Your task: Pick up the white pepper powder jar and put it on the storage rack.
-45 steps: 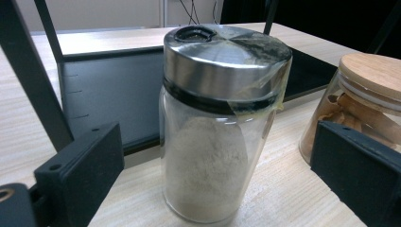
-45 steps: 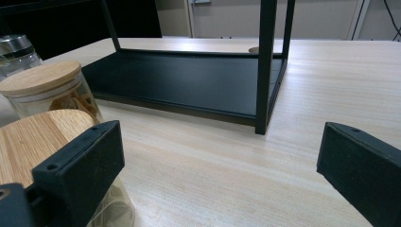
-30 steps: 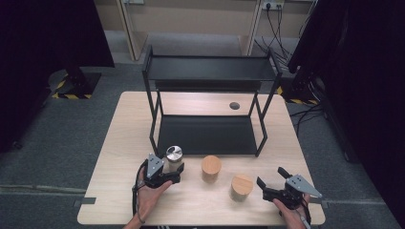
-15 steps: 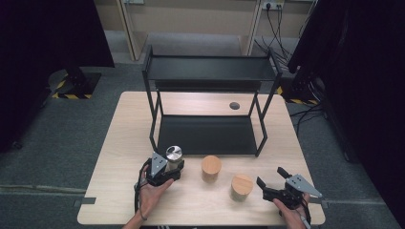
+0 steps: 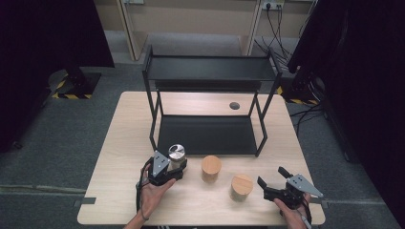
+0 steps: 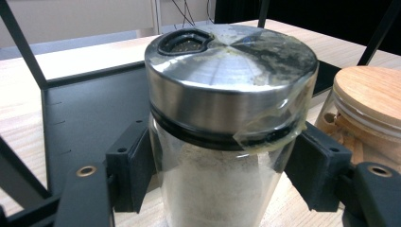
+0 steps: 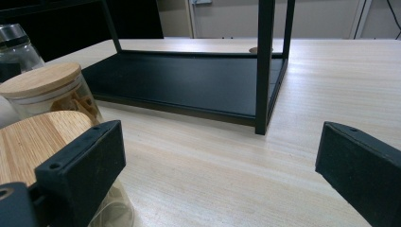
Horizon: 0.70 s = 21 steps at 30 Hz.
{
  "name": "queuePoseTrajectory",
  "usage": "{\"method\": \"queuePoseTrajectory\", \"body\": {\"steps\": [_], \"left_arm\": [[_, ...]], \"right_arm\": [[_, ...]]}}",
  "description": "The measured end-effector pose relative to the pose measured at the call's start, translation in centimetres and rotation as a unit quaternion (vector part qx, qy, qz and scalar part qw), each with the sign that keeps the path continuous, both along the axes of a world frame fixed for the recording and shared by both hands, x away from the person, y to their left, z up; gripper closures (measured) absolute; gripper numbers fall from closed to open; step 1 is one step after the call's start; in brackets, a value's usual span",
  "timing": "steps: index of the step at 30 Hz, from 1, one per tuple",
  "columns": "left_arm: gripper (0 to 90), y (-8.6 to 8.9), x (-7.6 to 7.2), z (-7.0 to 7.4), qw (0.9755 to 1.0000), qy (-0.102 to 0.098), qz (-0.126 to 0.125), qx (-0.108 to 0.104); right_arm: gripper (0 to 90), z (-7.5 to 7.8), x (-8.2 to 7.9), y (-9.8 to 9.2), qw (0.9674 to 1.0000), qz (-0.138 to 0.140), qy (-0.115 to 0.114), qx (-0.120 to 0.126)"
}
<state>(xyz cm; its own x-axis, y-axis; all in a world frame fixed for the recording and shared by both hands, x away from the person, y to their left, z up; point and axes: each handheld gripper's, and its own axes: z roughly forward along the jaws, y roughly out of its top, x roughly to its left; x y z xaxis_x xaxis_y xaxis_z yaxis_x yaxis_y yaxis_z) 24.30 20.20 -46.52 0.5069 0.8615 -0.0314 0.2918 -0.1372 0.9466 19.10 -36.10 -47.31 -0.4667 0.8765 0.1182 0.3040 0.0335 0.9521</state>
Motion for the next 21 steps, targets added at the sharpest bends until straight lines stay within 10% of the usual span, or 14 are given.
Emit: {"method": "queuePoseTrajectory", "body": {"steps": [21], "left_arm": [[30.6,-0.6,2.2,1.4,1.0,-0.004,0.003,-0.002]], "right_arm": [[2.6,0.0,0.0,-0.1,1.0,-0.001,-0.001,0.001]]}}
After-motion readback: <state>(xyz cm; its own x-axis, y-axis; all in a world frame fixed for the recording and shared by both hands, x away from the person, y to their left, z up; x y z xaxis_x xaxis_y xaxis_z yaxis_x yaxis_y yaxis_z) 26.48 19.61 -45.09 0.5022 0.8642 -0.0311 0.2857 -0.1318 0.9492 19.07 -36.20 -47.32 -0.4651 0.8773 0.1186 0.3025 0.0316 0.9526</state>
